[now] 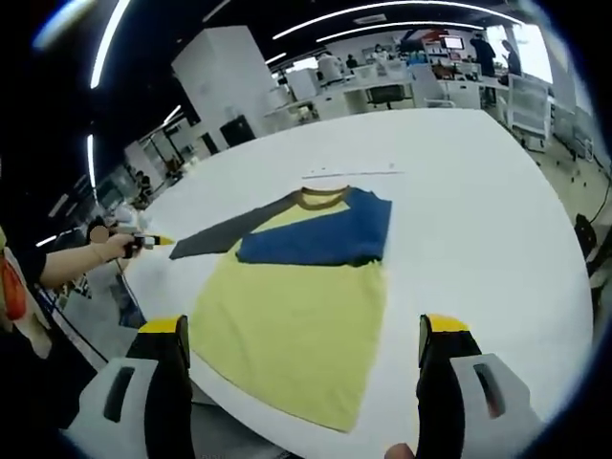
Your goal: Fold the garment on the visible template until the final outline fits inside the template.
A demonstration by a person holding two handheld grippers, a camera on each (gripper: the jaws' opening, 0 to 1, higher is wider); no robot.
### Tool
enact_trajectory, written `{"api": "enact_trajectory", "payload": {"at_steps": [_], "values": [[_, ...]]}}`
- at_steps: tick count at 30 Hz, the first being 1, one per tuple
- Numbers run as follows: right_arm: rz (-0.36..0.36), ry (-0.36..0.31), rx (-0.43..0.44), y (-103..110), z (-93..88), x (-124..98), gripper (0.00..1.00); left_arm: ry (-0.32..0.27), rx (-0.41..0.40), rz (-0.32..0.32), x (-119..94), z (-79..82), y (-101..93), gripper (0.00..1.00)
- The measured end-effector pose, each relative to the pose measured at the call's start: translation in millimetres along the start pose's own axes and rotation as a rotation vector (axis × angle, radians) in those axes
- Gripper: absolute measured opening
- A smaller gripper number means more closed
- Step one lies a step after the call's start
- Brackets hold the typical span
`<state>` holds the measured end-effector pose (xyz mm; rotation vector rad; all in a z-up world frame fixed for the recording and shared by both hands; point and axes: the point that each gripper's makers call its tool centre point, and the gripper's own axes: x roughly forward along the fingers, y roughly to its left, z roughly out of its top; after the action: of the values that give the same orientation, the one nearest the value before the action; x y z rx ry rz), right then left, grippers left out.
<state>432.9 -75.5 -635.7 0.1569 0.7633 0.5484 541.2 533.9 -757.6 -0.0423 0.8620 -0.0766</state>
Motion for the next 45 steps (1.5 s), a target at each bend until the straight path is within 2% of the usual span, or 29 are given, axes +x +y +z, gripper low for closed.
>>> {"api": "enact_trajectory", "payload": {"at_steps": [11,18,24,35,41,45], "values": [[0.000,0.018,0.004,1,-3.2,6,1.00,0.000,-0.036,0.035,12,0.3,7.2,0.31],[0.000,0.027,0.004,1,-4.3,9,1.00,0.015,-0.029,0.069,18,-1.7,13.1,0.31],[-0.003,0.032,0.006,-1,-4.6,10,1.00,0.019,-0.032,0.066,22,-1.7,11.4,0.24],[-0.007,0.040,0.005,-3,-4.4,11,1.00,0.016,-0.034,0.072,24,-2.7,15.6,0.21],[-0.002,0.043,0.002,-1,-3.8,14,1.00,0.010,-0.029,0.057,25,-3.3,13.6,0.11],[-0.002,0.043,0.001,-2,-3.4,14,1.00,0.007,-0.040,0.063,24,-3.3,14.4,0.10]]}}
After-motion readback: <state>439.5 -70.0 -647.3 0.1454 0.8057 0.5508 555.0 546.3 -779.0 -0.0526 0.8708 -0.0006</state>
